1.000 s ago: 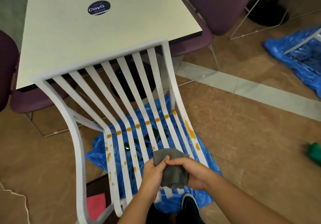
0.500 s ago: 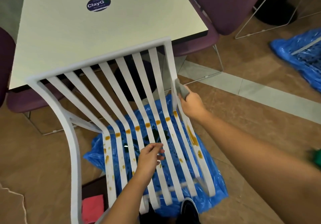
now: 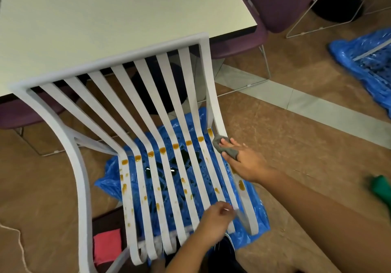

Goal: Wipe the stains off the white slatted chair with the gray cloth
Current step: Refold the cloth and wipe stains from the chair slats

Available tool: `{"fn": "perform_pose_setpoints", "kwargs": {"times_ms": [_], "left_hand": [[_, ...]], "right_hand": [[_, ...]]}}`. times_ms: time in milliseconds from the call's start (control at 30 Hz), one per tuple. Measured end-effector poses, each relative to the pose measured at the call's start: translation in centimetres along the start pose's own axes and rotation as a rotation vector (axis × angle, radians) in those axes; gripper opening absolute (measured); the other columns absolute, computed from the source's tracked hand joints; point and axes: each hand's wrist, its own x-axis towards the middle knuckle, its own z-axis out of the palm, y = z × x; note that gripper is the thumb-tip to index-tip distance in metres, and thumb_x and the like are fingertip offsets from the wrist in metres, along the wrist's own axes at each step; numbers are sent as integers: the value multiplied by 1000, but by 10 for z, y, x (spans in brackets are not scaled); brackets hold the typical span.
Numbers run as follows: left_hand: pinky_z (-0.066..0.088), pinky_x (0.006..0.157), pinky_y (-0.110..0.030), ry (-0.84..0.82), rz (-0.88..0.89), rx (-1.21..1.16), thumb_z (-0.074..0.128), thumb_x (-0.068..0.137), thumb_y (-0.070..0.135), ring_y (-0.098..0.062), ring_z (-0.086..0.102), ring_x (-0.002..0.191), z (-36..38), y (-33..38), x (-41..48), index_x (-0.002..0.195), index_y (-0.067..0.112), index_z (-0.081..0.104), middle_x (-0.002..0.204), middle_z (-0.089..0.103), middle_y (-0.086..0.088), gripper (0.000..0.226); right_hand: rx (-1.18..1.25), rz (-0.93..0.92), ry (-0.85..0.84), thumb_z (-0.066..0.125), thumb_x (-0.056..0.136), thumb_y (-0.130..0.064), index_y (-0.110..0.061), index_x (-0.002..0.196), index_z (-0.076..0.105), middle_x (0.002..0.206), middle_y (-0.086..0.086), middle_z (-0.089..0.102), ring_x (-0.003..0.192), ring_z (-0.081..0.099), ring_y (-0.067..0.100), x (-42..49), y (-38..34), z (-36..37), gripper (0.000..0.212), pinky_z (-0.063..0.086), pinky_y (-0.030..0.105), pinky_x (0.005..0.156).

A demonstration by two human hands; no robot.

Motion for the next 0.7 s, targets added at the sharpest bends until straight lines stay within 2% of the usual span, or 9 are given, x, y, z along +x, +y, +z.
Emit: {"fn": "perform_pose_setpoints", "kwargs": {"times_ms": [100, 167, 200, 267, 367, 467, 600, 700], "left_hand": [[44, 102, -26, -10, -39, 99, 55, 97, 46, -11, 55, 120, 29, -7, 3, 140, 29, 49, 136, 54, 10, 47], [38, 110, -29, -12, -51, 95, 54, 94, 59, -14, 46, 133, 46, -8, 7, 149, 28, 39, 146, 44, 10, 65], [37, 112, -31, -15, -37, 84, 53, 91, 67, -12, 46, 134, 54, -6, 8, 149, 28, 40, 146, 45, 10, 72], [44, 107, -32, -5, 14, 80, 48, 82, 79, -6, 54, 123, 65, -5, 13, 138, 29, 52, 135, 56, 13, 75], [52, 89, -32, 78, 36, 119, 43, 94, 65, -5, 62, 100, 76, -3, 17, 116, 27, 58, 111, 64, 9, 46], [45, 68, -27, 120, 57, 223, 24, 93, 68, -10, 60, 84, 77, 3, 12, 107, 27, 53, 93, 61, 7, 52], [44, 70, -33, 124, 89, 273, 31, 104, 54, -11, 58, 80, 74, 5, 8, 114, 26, 50, 86, 56, 10, 35], [43, 69, -35, 125, 112, 326, 17, 93, 67, -14, 56, 80, 77, 4, 9, 108, 28, 46, 83, 52, 11, 51]], "right_hand": [[-41, 2, -22, 15, 106, -53, -41, 157, 8, 148, -30, -7, 147, -6, -2, 5, -1, -3, 53, 2, 40, 126], [-79, -19, -37, 11, 105, -56, -45, 156, 2, 149, -35, -15, 148, -14, 2, 19, 0, -6, 54, -3, 46, 125], [-99, -25, -42, 9, 104, -58, -47, 156, -3, 151, -35, -19, 148, -19, 5, 26, 2, -6, 54, -5, 50, 124], [-125, -24, -37, 9, 104, -58, -48, 155, -9, 154, -35, -23, 148, -25, 10, 38, 5, -5, 55, -9, 52, 121], [-92, -20, -17, 9, 105, -56, -43, 155, -15, 156, -29, -28, 146, -31, 14, 31, 1, 4, 57, -12, 53, 121], [-147, -8, -17, 4, 102, -58, -35, 155, -19, 157, -18, -35, 145, -36, 19, 0, 0, 31, 62, -15, 51, 121], [-256, 24, 14, -2, 99, -59, -29, 154, -19, 159, -11, -34, 144, -39, 17, -26, 2, 55, 64, -27, 47, 116], [-240, 8, 61, 6, 104, -56, -27, 154, -17, 161, -8, -28, 147, -33, 16, -6, -2, 39, 63, -26, 46, 117]]}}
